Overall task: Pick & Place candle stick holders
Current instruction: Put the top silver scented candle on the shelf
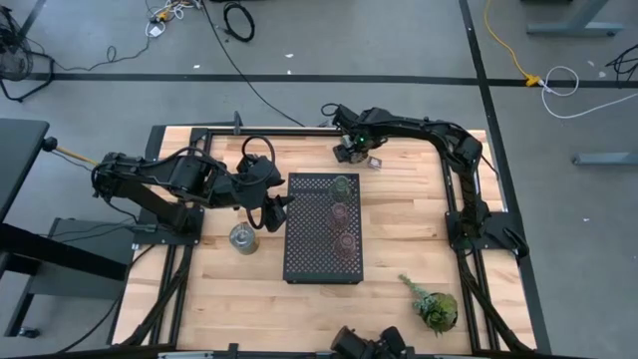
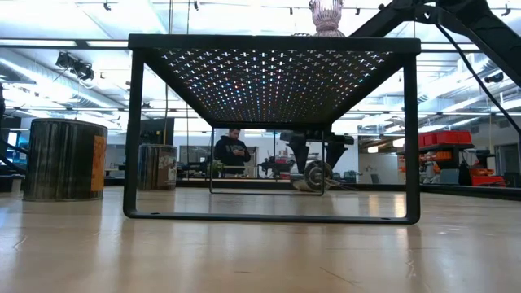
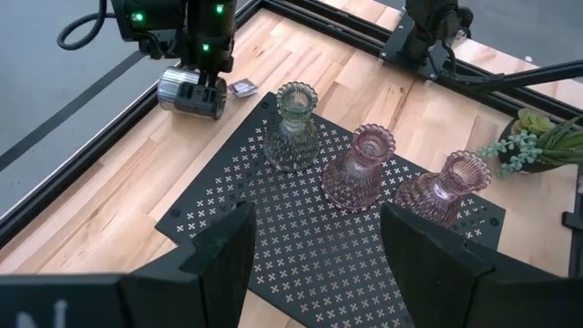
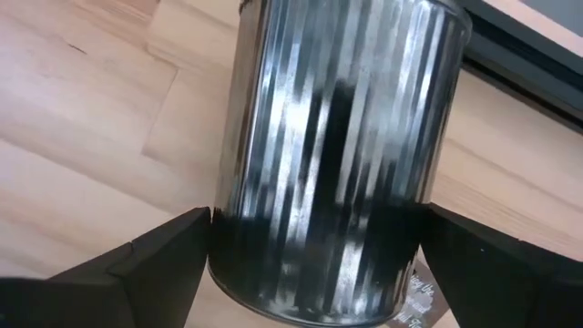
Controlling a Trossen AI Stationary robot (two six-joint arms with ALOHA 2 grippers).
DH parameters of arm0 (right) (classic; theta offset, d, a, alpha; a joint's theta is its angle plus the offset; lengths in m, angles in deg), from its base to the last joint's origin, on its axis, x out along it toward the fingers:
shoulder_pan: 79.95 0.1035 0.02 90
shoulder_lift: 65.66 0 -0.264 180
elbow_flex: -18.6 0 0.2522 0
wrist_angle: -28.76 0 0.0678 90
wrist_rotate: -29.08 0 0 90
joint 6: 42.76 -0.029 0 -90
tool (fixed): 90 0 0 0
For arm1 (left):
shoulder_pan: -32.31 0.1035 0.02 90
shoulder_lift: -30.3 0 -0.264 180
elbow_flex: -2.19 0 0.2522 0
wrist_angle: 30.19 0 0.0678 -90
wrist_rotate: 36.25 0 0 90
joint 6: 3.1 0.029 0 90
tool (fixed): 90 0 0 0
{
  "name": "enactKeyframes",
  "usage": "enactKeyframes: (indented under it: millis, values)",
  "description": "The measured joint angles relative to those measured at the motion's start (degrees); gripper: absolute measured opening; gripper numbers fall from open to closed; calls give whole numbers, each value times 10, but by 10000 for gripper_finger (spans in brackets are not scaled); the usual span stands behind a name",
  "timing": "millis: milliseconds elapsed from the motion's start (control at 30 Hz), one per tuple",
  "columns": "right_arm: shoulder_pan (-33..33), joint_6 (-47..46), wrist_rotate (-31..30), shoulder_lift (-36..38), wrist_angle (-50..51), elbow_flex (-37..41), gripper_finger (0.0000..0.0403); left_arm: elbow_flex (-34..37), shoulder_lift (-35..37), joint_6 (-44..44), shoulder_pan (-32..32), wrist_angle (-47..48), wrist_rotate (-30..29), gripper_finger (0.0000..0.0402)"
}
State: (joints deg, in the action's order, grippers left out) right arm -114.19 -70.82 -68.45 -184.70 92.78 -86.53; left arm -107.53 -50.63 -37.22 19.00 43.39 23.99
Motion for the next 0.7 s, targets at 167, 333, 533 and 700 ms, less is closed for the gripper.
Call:
enactKeyframes:
  millis: [167,333,533,700]
  values:
    - [0,-15,11,0,-34,0,380,0,0,-1,0,0,0,238]
    - [2,4,-14,0,-48,0,380,0,0,-1,-1,0,0,238]
    - [-3,-19,65,0,-64,0,380,0,0,-1,0,0,1,238]
    - [1,0,30,-4,-28,0,380,0,0,-2,0,0,1,238]
